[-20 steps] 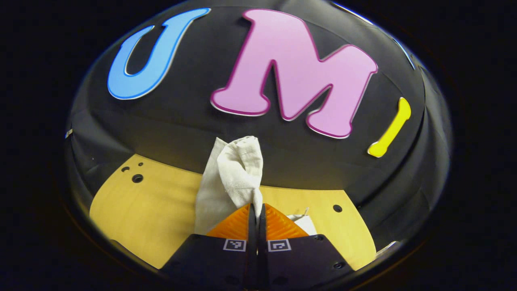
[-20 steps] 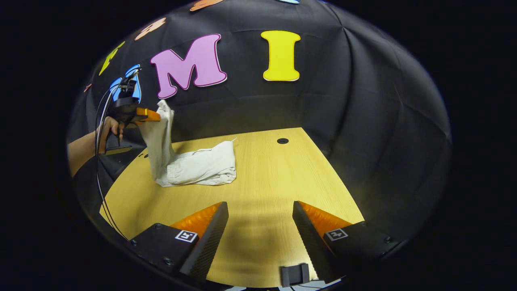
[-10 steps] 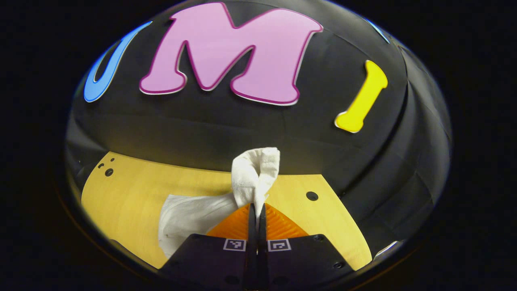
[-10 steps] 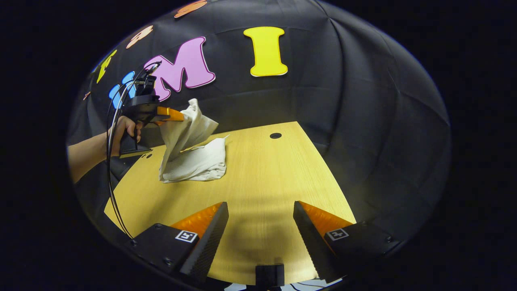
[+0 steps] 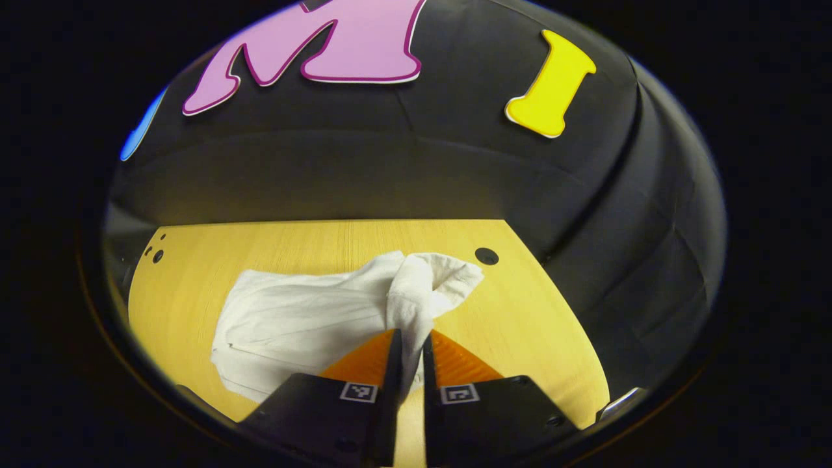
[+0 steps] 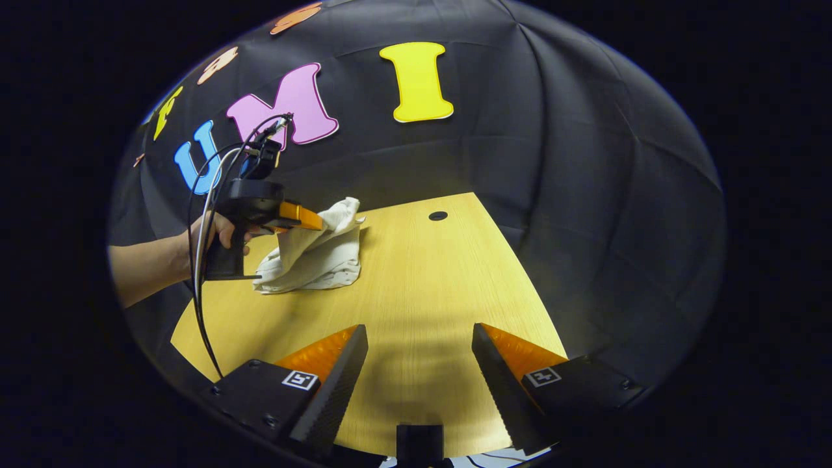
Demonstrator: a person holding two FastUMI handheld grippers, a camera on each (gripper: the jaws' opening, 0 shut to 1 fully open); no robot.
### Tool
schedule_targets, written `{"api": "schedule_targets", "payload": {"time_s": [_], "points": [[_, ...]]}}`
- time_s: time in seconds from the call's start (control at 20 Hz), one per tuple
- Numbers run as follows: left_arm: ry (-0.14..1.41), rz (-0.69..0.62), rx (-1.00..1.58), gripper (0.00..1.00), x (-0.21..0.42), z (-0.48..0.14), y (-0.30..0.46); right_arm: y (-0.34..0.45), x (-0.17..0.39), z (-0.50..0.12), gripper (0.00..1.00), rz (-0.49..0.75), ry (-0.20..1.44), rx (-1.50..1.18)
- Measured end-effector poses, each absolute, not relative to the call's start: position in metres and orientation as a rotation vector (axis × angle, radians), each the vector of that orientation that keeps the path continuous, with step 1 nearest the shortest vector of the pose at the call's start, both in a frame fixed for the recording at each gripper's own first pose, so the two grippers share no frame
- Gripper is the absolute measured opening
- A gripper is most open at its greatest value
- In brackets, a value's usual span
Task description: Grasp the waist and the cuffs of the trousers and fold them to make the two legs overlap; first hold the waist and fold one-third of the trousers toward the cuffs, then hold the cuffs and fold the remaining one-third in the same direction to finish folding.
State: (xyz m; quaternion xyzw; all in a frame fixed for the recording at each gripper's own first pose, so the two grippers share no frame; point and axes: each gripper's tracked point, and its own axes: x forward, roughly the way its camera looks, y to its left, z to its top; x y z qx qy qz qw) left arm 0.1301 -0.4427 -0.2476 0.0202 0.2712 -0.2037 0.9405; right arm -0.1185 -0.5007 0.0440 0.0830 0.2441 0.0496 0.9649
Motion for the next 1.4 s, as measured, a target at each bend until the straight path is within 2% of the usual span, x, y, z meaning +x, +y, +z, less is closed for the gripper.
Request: {"api": "schedule_targets", "payload": {"time_s": [0.05,0.1,0.25,0.4,0.55,0.65,0.9,1.4], "points": [[0.555,-0.414,0.035,0.43,0.132,-0.251,-0.441,-0.499,-0.119,0.043,0.99,0.104,0.495,0.164],[0.553,-0.410,0.027,0.37,0.128,-0.252,-0.435,-0.497,-0.118,0.042,0.99,0.107,0.493,0.161],[0.541,-0.358,0.044,1.00,0.125,-0.253,-0.409,-0.491,-0.118,0.041,0.99,0.097,0.484,0.138],[0.496,-0.291,0.071,0.96,0.117,-0.245,-0.366,-0.480,-0.117,0.047,0.99,0.101,0.480,0.133],[0.349,-0.181,0.117,0.95,0.105,-0.212,-0.300,-0.463,-0.113,0.052,0.99,0.105,0.475,0.103],[0.262,-0.154,0.137,0.95,0.082,-0.188,-0.262,-0.447,-0.112,0.056,0.99,0.113,0.474,0.078],[0.157,-0.155,0.145,0.95,0.024,-0.153,-0.189,-0.406,-0.113,0.091,0.99,0.109,0.411,0.004],[0.069,-0.162,0.015,0.95,-0.117,-0.128,-0.119,-0.330,-0.156,0.147,0.99,0.087,0.274,0.037]]}}
